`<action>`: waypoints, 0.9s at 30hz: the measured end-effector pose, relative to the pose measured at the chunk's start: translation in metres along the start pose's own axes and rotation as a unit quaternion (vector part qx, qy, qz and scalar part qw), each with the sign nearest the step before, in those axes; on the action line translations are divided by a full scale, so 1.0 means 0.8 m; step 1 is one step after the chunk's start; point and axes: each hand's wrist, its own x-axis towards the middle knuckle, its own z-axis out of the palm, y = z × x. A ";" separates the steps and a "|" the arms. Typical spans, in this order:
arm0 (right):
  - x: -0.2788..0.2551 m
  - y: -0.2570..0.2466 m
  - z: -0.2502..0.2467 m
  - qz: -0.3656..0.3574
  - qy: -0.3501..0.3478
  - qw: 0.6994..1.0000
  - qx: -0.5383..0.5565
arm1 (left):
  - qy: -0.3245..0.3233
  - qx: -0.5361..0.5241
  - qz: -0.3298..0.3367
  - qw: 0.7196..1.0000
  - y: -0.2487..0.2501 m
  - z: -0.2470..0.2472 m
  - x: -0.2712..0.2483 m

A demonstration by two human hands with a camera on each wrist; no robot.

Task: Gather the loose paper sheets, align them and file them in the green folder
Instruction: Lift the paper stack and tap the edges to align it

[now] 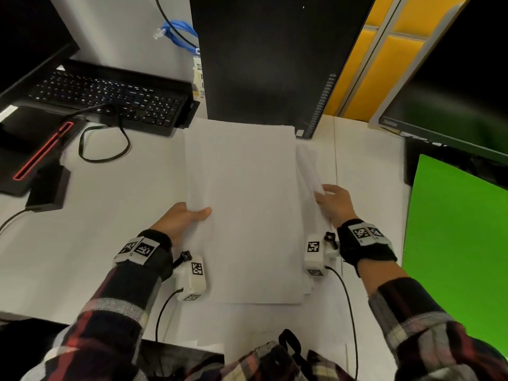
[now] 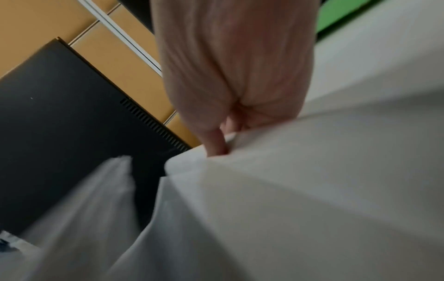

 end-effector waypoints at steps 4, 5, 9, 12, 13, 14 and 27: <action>0.001 0.003 -0.007 0.019 0.062 0.998 -0.002 | 0.046 0.022 0.023 0.998 0.003 0.021 -0.001; -0.002 0.008 -0.015 0.018 0.065 0.997 -0.038 | 0.063 0.034 0.037 0.997 0.001 0.026 -0.001; -0.021 0.038 -0.008 0.039 0.019 0.991 -0.123 | 0.087 0.033 0.097 0.991 -0.001 0.056 0.001; -0.030 0.038 0.005 0.047 0.012 0.994 -0.100 | 0.078 -0.005 0.094 0.993 -0.003 0.078 0.004; -0.031 0.035 0.002 0.040 0.012 0.995 -0.088 | 0.086 -0.015 0.084 0.993 -0.005 0.080 0.006; -0.031 0.030 -0.002 0.038 0.009 0.997 -0.070 | 0.092 -0.027 0.076 0.993 -0.005 0.079 0.006; -0.039 0.018 -0.030 0.045 -0.106 0.993 0.041 | 0.019 -0.062 0.069 0.996 -0.008 0.067 0.008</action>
